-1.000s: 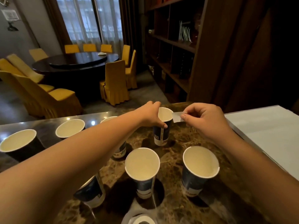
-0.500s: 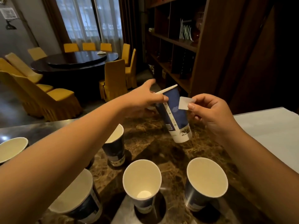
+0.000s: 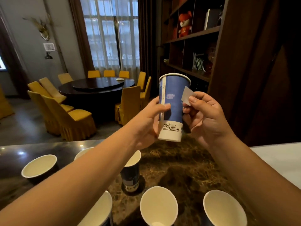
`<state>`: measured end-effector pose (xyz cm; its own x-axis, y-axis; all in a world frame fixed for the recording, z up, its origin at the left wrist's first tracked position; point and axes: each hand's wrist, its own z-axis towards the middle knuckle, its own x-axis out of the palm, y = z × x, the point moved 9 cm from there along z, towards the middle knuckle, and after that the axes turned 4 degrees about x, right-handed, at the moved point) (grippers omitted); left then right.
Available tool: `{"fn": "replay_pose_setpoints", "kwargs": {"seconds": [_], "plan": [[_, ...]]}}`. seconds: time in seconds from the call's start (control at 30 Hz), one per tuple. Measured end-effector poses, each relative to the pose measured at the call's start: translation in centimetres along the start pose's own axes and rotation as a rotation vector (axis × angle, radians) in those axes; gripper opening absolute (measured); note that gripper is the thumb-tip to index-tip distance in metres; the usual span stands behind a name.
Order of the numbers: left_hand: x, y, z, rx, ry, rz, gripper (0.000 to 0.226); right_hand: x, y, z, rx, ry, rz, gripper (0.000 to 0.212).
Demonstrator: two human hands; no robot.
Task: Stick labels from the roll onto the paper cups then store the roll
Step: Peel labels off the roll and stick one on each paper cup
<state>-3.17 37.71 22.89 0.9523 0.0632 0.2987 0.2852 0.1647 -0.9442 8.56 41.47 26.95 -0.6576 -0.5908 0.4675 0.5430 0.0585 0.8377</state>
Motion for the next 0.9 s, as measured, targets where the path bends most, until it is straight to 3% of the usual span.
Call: {"fn": "replay_pose_setpoints", "kwargs": {"seconds": [0.1, 0.27, 0.7, 0.9], "plan": [[0.5, -1.0, -1.5, 0.066, 0.069, 0.079, 0.056, 1.0, 0.7, -0.4, -0.021, 0.005, -0.069, 0.006], [0.6, -3.1, -2.8, 0.249, -0.010, 0.131, 0.062, 1.8, 0.8, -1.7, -0.044, -0.055, -0.333, 0.006], [1.4, -5.4, -4.6, 0.448, -0.071, 0.268, 0.082, 3.3, 2.5, -3.4, -0.127, -0.060, -0.548, 0.014], [1.0, -5.5, -5.6, 0.483, -0.130, 0.347, 0.089, 3.9, 4.8, -4.4, -0.380, -0.139, -1.002, 0.017]]}}
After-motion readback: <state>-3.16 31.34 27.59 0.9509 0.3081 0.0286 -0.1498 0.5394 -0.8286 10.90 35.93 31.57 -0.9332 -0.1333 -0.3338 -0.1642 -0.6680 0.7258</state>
